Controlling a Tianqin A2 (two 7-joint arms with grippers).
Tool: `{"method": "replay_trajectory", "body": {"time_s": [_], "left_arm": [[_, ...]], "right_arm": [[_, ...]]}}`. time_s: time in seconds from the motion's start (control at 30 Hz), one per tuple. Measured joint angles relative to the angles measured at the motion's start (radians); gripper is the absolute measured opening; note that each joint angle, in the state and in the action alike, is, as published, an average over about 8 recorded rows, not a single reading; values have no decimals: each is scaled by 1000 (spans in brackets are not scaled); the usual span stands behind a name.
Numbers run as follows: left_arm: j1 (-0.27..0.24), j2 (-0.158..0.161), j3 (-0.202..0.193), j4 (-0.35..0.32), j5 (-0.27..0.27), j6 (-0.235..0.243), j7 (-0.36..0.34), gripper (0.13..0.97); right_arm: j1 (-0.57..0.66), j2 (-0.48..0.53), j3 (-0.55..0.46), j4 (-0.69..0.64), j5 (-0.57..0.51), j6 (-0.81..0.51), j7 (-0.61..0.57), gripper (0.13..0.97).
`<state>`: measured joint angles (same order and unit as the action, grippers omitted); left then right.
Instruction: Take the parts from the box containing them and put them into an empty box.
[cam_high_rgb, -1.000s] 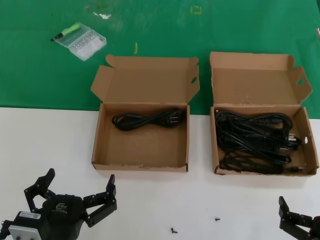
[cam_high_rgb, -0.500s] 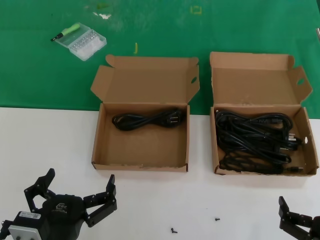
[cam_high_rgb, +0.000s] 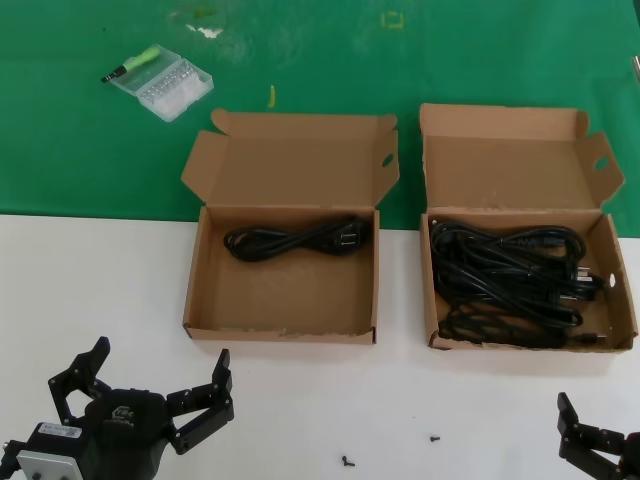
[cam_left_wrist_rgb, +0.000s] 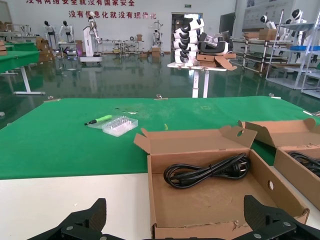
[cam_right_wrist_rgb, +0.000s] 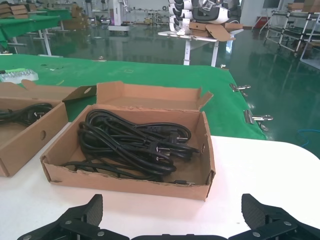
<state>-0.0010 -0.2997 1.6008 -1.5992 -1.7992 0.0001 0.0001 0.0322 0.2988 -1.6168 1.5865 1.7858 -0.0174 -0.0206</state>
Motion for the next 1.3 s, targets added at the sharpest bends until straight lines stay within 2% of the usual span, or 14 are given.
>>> {"method": "replay_trajectory", "body": {"time_s": [1.3], "left_arm": [[0, 0, 0, 0, 0, 0, 0, 966]], "right_arm": [[0, 0, 0, 0, 0, 0, 0, 966]]}}
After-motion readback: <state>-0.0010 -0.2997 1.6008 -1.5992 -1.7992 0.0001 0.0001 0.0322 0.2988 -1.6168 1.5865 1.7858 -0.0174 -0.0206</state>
